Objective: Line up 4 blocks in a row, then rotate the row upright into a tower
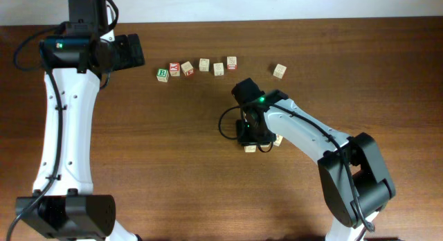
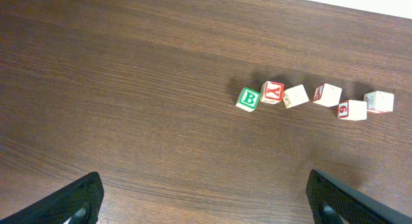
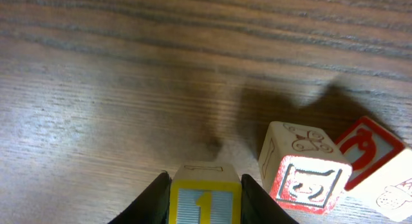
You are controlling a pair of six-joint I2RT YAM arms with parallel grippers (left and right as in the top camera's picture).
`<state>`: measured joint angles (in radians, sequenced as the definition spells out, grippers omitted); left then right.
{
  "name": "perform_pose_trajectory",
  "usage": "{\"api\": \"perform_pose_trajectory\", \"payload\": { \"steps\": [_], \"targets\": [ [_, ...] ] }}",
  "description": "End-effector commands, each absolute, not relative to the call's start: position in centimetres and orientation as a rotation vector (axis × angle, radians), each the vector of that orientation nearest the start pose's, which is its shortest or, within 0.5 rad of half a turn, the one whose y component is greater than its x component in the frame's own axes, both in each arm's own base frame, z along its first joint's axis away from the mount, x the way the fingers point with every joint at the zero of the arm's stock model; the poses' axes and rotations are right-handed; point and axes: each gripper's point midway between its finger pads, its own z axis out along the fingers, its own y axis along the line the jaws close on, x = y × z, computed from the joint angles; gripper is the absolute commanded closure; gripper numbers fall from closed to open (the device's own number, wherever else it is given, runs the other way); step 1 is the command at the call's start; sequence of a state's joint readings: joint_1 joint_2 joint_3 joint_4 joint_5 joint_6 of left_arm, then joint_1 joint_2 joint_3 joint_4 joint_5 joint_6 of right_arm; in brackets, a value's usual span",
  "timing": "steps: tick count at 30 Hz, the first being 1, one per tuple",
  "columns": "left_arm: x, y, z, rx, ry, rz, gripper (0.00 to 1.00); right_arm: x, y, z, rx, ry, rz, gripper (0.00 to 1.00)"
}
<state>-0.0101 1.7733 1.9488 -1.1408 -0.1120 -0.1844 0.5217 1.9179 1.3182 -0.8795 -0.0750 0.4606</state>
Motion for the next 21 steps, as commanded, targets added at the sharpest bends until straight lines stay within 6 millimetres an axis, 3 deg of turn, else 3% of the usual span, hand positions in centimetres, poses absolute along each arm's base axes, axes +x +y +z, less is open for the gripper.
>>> {"api": "perform_pose_trajectory", "payload": {
  "steps": [1,3,8,10,11,12,15,18,21],
  "targets": [
    [44.4,1.4,27.9,-0.277,2.496,0.052,0.01,31.5,19.3,3.1,-0.088,3.068,0.141,0.64],
    [44.4,1.4,27.9,-0.277,2.496,0.052,0.01,31.5,19.3,3.1,-0.088,3.067,0.136,0.56],
    [44.4,1.4,27.9,-0.278,2.496,0.052,0.01,31.8,19.4,3.6,-0.089,3.061,0.142,0.55],
    [44.4,1.4,27.9,-0.277,2.496,0.052,0.01,33.0,20.1,6.4,-0.090,3.035,0.160,0.56],
    [44.4,1.4,27.9,-0.277,2.496,0.052,0.01,33.8,20.5,8.8,-0.094,3.012,0.168,0.56],
    [44.4,1.4,27.9,-0.277,2.496,0.052,0.01,34.4,20.4,9.7,-0.089,2.991,0.150,0.56],
    [44.4,1.4,27.9,-0.277,2.496,0.052,0.01,35.3,19.9,9.3,-0.071,2.961,0.089,0.77],
    [44.4,1.4,27.9,-0.277,2.496,0.052,0.01,33.2,22.0,8.1,-0.119,3.053,0.246,0.96],
    [44.4,1.4,27.9,-0.277,2.496,0.052,0.01,29.9,23.1,6.5,-0.191,3.143,0.252,0.95]
  ]
}}
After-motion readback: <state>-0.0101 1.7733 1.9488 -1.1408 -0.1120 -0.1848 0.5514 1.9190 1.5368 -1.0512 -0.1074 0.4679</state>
